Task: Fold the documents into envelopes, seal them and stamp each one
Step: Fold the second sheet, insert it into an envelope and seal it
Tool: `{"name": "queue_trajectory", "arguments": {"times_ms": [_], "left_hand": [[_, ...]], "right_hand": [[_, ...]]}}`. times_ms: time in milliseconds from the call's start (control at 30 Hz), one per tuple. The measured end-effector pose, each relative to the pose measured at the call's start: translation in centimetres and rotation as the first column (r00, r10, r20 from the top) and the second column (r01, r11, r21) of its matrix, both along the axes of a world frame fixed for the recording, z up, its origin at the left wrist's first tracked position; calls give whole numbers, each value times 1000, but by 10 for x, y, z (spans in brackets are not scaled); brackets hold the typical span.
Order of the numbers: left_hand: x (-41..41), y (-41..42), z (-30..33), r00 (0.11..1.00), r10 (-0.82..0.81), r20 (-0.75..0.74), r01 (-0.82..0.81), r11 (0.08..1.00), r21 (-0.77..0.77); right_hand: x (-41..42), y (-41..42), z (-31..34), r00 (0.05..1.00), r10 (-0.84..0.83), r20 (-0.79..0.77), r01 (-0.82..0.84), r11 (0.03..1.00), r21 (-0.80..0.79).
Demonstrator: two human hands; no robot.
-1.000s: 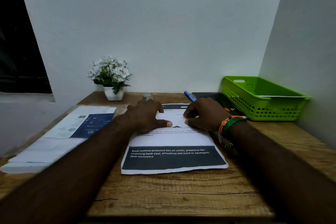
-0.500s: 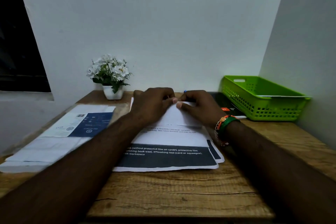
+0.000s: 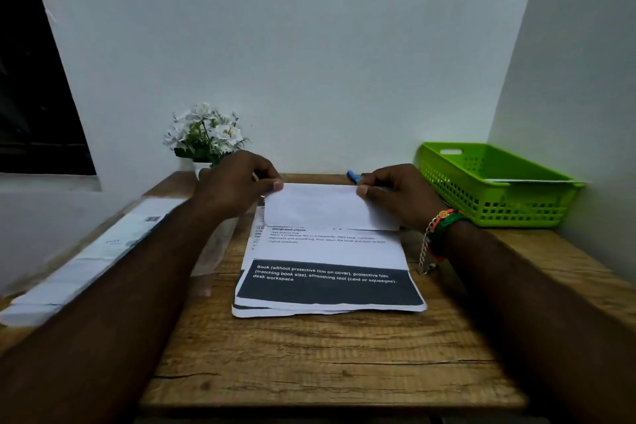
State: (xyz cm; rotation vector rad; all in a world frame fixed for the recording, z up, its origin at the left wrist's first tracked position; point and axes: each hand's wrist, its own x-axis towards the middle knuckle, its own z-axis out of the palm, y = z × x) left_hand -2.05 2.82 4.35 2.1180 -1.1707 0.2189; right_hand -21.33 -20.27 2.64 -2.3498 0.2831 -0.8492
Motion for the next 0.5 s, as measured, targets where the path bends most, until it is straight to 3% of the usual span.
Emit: {"name": "queue_trajectory", "arguments": {"times_ms": [233, 500], "left_hand": [[1, 6, 3, 996, 64, 67, -65, 998, 2], [4, 16, 15, 990, 107, 89, -104, 994, -40]], "right_hand": [[-10, -13, 2, 999, -46, 26, 42, 991, 130], [-15, -3, 13, 998, -67, 18, 69, 994, -85]]}}
